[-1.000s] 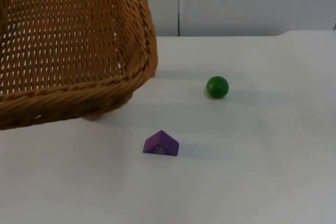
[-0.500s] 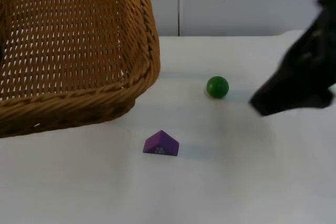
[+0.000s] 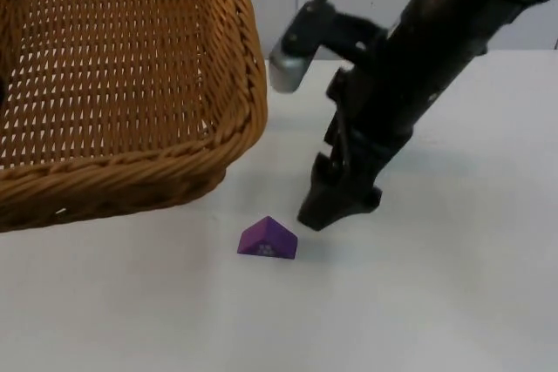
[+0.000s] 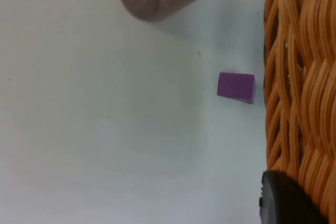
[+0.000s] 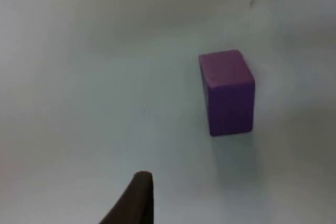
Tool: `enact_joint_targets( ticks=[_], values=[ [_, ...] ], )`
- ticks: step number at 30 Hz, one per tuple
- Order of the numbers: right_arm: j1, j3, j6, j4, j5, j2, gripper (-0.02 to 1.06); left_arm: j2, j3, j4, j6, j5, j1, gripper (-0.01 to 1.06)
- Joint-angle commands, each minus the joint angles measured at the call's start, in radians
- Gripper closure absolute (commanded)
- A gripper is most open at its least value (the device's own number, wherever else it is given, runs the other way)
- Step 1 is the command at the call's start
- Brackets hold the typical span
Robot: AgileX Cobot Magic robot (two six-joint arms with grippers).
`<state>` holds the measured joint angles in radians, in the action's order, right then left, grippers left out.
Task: Pick up the basket with the left hand and place the triangular block into the basket with the right hand.
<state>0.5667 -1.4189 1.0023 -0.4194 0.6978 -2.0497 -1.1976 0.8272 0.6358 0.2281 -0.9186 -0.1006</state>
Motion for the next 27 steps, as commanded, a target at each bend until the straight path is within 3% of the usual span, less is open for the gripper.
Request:
enact_joint_targets(
  ticks=[1,7,10,22,27],
  values=[
    [0.019,-0.036,0.057,-0.015,0.018,-0.054,0.0,0.011,0.001,0.041,0.002,0.016,0.003,1.05],
    [0.072,-0.096,0.06,-0.01,0.019,-0.128,0.0,0.011,0.001,0.043,0.002,0.011,0.003,1.05],
    [0.095,-0.154,0.011,-0.006,0.023,-0.195,0.0,0.011,0.001,0.043,0.005,0.006,0.003,1.05],
    [0.095,-0.262,-0.022,0.032,0.048,-0.286,0.01,0.011,0.001,0.043,0.009,0.008,0.003,1.05],
    [0.095,-0.264,-0.038,0.056,0.079,-0.314,0.1,0.011,0.001,0.045,0.009,0.008,0.003,1.05]
  ],
)
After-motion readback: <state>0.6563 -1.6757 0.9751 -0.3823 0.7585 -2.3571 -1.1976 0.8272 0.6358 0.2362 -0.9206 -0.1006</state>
